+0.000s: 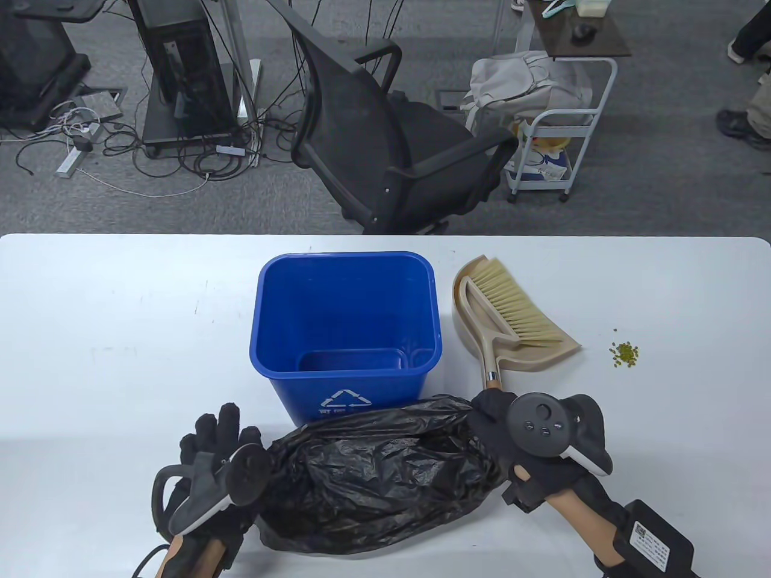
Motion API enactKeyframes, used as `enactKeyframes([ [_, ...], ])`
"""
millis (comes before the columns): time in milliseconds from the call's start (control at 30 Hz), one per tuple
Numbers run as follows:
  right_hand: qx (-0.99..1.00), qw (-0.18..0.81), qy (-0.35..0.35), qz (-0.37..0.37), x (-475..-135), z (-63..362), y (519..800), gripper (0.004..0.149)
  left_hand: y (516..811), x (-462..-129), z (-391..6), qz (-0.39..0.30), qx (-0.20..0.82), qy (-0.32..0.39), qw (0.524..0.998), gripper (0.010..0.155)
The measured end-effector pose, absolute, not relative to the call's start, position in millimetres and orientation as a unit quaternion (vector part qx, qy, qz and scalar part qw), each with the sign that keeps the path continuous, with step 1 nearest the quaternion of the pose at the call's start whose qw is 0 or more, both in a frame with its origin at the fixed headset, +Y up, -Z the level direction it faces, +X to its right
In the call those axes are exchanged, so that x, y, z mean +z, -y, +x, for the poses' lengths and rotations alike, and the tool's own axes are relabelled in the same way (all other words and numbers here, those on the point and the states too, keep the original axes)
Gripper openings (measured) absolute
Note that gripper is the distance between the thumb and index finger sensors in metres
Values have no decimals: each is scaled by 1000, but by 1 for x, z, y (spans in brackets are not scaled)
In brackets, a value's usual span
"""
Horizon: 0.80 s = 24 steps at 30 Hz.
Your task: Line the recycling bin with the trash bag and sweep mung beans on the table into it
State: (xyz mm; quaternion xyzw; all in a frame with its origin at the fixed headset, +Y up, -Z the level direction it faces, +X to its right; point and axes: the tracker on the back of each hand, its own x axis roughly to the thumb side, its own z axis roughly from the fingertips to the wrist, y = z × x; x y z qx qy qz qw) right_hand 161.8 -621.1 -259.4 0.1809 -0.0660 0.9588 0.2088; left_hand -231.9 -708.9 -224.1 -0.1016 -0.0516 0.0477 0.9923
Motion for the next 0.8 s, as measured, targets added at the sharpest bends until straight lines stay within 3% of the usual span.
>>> enactKeyframes([
  [233, 951, 201, 125, 197, -254, 168, 614, 38, 743, -243, -232, -219, 112, 48, 968, 105],
  [367, 949, 199, 143, 200, -251, 171, 611, 38, 751, -243, -221, -225, 77, 62, 969, 95],
  [567, 948, 182, 163, 202, -249, 173, 611, 38, 749, -240, -207, -183, -9, 53, 982, 61],
  [800, 959, 151, 152, 186, -252, 180, 621, 38, 736, -238, -227, -210, 79, 56, 973, 73],
])
